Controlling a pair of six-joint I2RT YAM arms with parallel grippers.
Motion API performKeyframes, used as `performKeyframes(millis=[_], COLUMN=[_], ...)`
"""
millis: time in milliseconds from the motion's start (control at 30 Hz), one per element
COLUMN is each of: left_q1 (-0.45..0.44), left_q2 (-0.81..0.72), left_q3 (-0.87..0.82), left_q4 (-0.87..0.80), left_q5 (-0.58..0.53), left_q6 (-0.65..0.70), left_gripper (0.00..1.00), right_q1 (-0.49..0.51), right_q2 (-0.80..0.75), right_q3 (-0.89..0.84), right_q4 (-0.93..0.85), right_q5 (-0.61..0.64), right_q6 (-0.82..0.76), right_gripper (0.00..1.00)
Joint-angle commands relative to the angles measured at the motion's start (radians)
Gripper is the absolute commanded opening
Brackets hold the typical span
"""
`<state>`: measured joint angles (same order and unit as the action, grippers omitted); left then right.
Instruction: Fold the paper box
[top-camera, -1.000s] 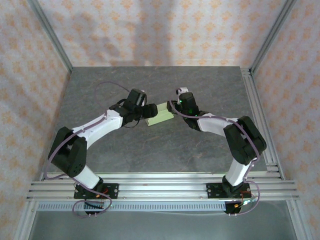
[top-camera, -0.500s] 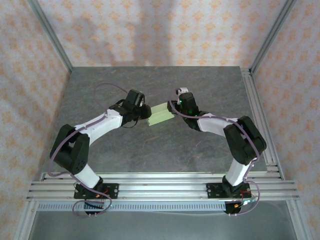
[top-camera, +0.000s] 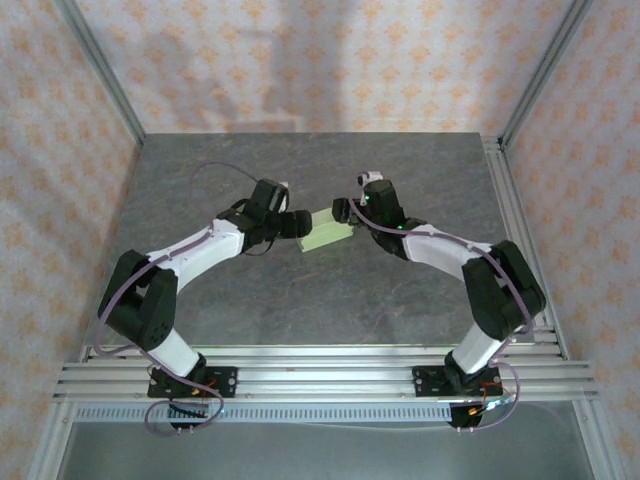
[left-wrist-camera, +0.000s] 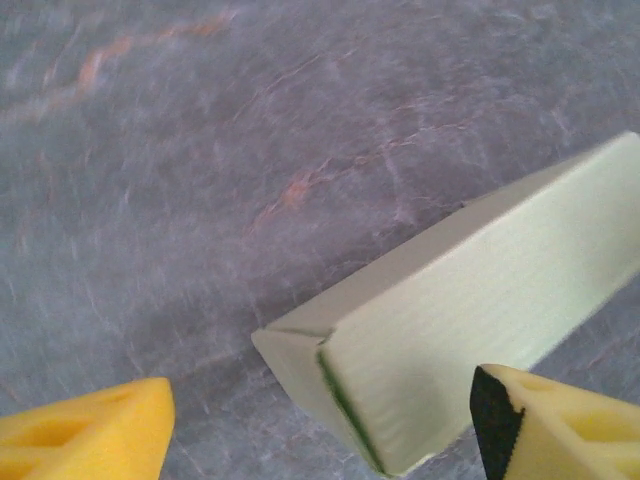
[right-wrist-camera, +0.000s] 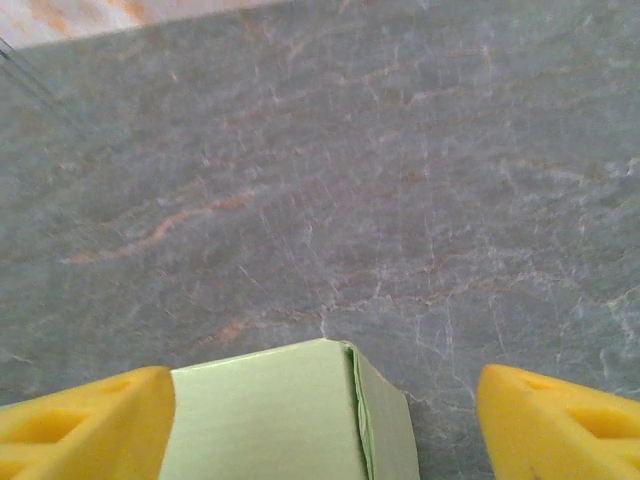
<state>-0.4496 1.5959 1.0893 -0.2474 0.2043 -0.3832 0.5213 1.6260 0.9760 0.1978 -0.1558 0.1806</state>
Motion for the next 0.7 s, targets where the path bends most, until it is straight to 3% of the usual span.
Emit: performKeyframes(millis=[0, 167, 267, 367, 533, 667], left_q1=[-0.001, -0.001, -0.001, -0.003, -0.015, -0.020], left_q2=[-0.044, 0.013, 0.092, 0.186, 0.282, 0.366], left_q3=[0.076, 0.197, 0.316, 0.448, 0.557, 0.633], left_q4=[-0.023, -0.107, -0.236, -0.381, -0.486, -0.552], left_q5=[0.036, 0.127, 0.178, 0.218, 0.234, 0.232], left_q6=[0.312, 0.590, 0.712, 0.801, 0.902, 0.944], left_gripper=[0.90, 0.91, 0.85, 0.84, 0.84, 0.83], right_q1=[-0.043, -0.115, -0.149, -0.169, -0.181, -0.182], right_q2=[-0.087, -0.162, -0.215, -0.256, -0.308, -0.334], right_q3=[0.010, -0.059, -0.102, -0.134, -0.181, -0.173], right_q4=[-0.011, -0.012, -0.021, -0.048, -0.062, -0.114], right_q5=[-0.016, -0.045, -0.046, -0.038, -0.036, -0.221], right_q6=[0.033, 0.057, 0.049, 0.034, 0.018, -0.150], right_gripper=[0.84, 0.86, 0.86, 0.86, 0.87, 0.89])
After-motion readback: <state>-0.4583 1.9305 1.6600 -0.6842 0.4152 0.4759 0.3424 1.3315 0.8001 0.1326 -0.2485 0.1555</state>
